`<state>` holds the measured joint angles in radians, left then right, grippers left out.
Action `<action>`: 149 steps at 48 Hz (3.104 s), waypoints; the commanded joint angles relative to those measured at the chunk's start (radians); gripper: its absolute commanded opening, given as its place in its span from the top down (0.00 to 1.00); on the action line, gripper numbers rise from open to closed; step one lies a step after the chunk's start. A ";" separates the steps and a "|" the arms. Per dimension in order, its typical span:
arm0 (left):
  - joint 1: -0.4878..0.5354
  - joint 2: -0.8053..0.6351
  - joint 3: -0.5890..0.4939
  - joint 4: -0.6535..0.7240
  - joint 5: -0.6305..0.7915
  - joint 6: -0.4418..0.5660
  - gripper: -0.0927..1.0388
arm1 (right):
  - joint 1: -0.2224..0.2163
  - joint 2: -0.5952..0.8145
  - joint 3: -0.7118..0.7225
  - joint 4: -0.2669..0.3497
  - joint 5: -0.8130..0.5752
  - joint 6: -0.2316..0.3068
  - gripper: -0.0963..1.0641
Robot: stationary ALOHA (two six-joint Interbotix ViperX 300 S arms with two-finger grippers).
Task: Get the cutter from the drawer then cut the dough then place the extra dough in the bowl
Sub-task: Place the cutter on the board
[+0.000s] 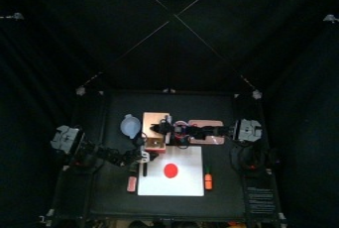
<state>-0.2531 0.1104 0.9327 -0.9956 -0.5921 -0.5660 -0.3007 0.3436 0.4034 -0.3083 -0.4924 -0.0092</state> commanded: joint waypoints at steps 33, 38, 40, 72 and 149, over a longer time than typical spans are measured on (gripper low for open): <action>-0.037 -0.405 0.202 0.098 0.048 0.002 0.08 | 0.000 -0.017 -0.009 0.003 0.002 0.003 0.90; -0.020 -0.566 0.245 0.313 -0.044 0.052 0.08 | 0.002 -0.025 -0.012 0.011 0.018 0.009 0.90; 0.012 -0.607 0.259 0.403 -0.086 0.092 0.08 | 0.008 -0.032 -0.015 0.014 0.029 0.009 0.90; 0.311 -0.661 0.311 0.997 -0.190 0.422 0.08 | 0.186 -0.230 -0.025 0.245 0.525 0.021 0.42; 0.276 -0.687 0.324 0.985 -0.190 0.417 0.09 | 0.172 -0.135 -0.091 0.178 0.630 0.002 0.55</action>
<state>0.0261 -0.5768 1.2655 -0.0077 -0.7731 -0.1503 -0.1381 0.2623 0.3329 -0.1304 0.1427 -0.0061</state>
